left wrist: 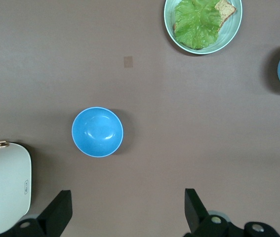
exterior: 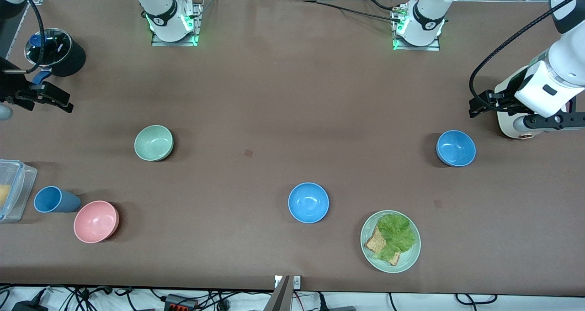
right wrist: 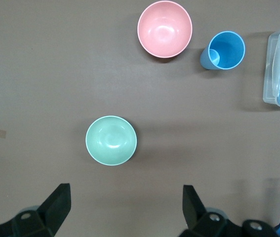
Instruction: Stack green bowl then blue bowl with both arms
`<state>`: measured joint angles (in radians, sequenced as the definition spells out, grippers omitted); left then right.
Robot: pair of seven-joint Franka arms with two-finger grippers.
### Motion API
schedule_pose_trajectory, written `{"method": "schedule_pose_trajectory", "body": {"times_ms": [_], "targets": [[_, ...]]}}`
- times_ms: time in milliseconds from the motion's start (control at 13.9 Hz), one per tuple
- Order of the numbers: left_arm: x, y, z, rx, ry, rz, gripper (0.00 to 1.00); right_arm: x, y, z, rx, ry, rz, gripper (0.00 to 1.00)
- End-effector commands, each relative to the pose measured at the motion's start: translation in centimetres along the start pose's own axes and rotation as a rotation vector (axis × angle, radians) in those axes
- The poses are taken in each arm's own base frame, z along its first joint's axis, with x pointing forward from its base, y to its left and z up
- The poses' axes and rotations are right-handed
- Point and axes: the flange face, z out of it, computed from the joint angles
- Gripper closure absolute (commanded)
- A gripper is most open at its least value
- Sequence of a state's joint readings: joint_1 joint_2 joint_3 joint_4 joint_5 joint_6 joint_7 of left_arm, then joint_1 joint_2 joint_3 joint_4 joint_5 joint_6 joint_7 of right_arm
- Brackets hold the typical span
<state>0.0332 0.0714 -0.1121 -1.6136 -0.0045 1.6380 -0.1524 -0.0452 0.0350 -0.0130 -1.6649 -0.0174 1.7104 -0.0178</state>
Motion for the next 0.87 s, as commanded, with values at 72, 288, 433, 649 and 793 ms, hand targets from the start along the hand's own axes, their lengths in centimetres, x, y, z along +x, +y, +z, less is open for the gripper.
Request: {"method": "schedule_pose_trajectory", "body": {"times_ms": [72, 288, 433, 649, 793], "targets": [[0.2, 0.2, -0.6, 0.020, 0.003, -0.002, 0.00, 1.5, -0.6, 4.2, -0.003, -0.078, -0.013, 0.00], [0.2, 0.3, -0.6, 0.020, 0.003, -0.001, 0.00, 3.0, -1.3, 9.4, -0.008, -0.163, -0.022, 0.00], [0.2, 0.3, -0.6, 0.020, 0.003, -0.001, 0.00, 4.0, -2.4, 13.8, -0.012, -0.235, -0.047, 0.00], [0.2, 0.3, -0.6, 0.020, 0.003, -0.001, 0.00, 4.8, -2.6, 20.3, -0.016, -0.330, -0.050, 0.00], [0.2, 0.3, -0.6, 0.020, 0.003, -0.001, 0.00, 5.4, -2.1, 24.6, -0.016, -0.364, -0.037, 0.00]]}}
